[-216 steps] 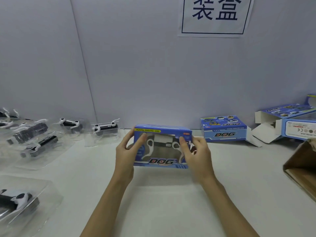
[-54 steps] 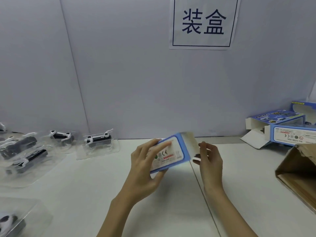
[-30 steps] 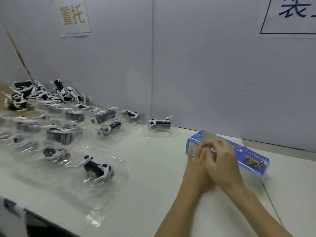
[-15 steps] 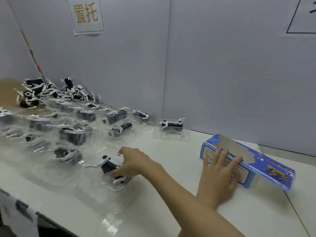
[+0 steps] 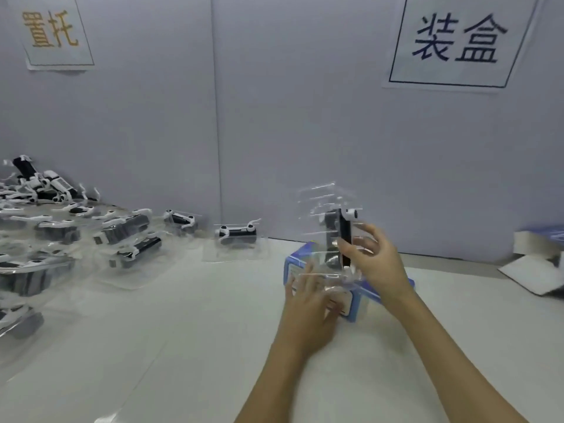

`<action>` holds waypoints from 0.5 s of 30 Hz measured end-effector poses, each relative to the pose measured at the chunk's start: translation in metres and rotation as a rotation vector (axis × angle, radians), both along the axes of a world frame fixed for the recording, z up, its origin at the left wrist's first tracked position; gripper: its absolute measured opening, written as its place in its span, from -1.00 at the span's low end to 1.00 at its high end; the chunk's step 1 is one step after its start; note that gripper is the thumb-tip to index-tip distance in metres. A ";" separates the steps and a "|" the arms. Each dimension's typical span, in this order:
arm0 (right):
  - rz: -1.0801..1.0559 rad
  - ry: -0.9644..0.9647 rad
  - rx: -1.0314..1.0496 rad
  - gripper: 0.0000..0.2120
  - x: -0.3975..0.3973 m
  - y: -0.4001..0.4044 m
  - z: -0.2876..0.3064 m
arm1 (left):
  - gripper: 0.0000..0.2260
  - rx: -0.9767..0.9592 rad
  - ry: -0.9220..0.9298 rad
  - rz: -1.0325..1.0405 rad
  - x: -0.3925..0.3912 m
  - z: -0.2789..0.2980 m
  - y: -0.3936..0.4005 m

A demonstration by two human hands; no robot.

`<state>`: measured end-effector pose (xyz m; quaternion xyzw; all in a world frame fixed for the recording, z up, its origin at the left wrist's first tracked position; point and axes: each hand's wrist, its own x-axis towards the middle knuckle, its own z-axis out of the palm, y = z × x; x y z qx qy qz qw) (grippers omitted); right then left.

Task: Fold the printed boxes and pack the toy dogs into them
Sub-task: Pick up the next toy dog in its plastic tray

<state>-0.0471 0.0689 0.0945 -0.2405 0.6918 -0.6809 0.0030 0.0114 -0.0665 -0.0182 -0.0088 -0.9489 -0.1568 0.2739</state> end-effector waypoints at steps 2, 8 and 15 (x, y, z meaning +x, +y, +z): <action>-0.074 -0.023 -0.096 -0.40 -0.006 0.027 -0.007 | -0.55 -0.030 0.069 0.030 -0.005 -0.007 -0.002; -0.190 -0.161 -0.318 -0.41 -0.018 0.066 -0.040 | -0.48 0.034 0.069 0.303 -0.015 -0.008 -0.002; -0.171 -0.329 -0.467 -0.65 -0.034 0.075 -0.050 | -0.45 -0.089 0.190 -0.126 -0.008 0.001 0.009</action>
